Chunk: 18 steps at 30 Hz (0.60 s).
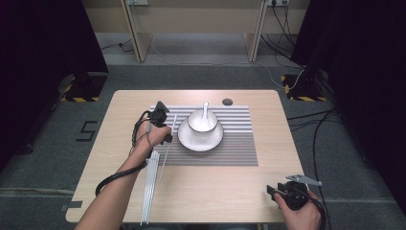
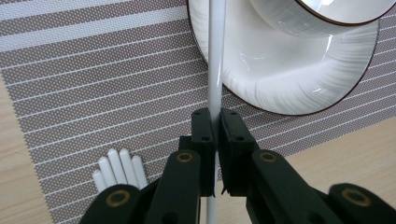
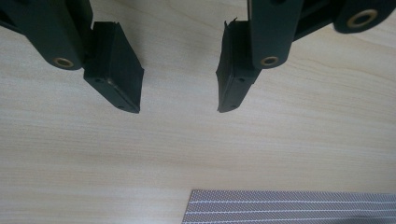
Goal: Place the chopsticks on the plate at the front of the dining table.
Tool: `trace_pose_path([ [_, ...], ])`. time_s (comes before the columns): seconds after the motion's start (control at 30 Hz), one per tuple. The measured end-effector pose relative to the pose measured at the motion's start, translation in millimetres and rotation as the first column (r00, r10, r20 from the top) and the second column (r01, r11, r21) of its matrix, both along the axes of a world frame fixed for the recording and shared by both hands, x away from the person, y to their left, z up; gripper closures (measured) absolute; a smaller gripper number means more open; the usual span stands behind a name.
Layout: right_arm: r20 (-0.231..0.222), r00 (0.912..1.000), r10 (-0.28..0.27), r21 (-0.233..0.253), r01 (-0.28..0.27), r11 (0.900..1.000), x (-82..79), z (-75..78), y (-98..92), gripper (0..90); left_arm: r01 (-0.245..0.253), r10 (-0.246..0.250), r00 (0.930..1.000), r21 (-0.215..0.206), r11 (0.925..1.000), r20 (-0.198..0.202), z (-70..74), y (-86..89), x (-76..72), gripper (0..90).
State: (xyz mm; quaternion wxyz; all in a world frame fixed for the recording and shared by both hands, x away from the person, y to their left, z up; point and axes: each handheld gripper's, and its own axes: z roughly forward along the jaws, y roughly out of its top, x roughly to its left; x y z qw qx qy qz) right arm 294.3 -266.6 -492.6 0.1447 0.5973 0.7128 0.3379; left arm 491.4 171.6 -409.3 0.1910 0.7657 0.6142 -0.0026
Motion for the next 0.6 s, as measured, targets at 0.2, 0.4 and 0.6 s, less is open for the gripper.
trace_pose_path([
  [0.2, 0.001, 1.0000, 0.001, -0.002, -0.001, 1.000, -0.1, 0.3, 0.2, 50.8, 0.001, -0.001, 1.0000, 0.005, 1.0000, -0.009, -2.7, -2.4, 3.4, 85.4],
  [0.4, 0.001, 1.0000, 0.001, 0.000, -0.001, 1.000, 0.1, 0.2, 0.1, 50.8, -0.004, 0.004, 1.0000, 0.002, 1.0000, -0.008, -3.0, -3.9, 7.4, 85.4],
  [0.6, 0.002, 1.0000, 0.005, -0.001, -0.005, 1.000, 0.1, 0.1, 0.3, 50.8, -0.014, 0.014, 0.9999, -0.010, 0.9999, -0.004, -3.2, -4.4, 11.9, 85.4],
])
